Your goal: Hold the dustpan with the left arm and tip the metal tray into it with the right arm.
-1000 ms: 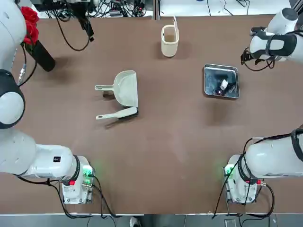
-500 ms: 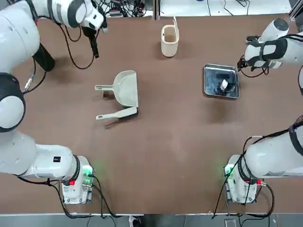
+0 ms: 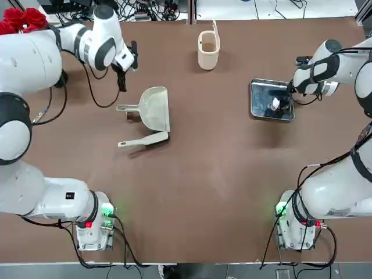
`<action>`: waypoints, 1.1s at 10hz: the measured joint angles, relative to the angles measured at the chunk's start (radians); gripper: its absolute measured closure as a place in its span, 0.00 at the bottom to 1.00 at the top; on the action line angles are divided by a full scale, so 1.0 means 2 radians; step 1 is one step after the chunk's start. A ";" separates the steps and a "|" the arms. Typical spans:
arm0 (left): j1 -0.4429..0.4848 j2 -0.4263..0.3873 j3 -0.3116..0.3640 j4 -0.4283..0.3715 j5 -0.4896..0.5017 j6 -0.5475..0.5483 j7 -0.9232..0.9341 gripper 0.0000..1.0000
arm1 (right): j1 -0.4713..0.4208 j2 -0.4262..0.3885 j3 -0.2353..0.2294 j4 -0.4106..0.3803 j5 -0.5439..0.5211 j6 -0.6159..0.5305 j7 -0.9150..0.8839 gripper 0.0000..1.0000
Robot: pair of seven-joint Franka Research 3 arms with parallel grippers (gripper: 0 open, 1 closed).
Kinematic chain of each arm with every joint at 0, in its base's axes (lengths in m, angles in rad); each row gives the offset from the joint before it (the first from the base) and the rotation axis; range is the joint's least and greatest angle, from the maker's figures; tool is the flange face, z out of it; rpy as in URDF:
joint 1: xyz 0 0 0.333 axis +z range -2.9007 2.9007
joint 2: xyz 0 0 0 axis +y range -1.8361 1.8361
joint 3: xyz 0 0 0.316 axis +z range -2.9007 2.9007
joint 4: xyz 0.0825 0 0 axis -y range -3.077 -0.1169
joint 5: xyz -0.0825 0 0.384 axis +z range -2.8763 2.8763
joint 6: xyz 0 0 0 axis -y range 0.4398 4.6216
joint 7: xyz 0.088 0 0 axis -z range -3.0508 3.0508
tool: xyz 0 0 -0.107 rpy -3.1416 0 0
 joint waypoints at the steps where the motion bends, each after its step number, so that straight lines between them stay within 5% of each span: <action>1: 0.000 0.000 -0.004 -0.017 0.000 0.009 0.000 0.09 | 0.000 0.005 0.001 0.000 0.008 0.001 0.000 0.00; 4: 0.000 0.000 -0.011 -0.059 0.000 0.056 -0.001 0.09 | 0.000 0.018 0.013 0.001 0.047 0.001 0.000 0.00; 7: 0.000 0.011 -0.015 -0.082 0.034 0.093 -0.022 0.09 | 0.000 0.024 0.015 0.002 0.050 0.003 0.000 0.11; 9: 0.002 0.031 -0.015 -0.083 0.093 0.106 -0.070 0.10 | 0.000 0.026 0.015 0.005 0.050 0.003 -0.001 0.44; 11: 0.008 0.046 -0.015 -0.083 0.110 0.107 -0.085 0.11 | -0.001 0.027 0.016 0.008 0.051 0.003 -0.002 0.63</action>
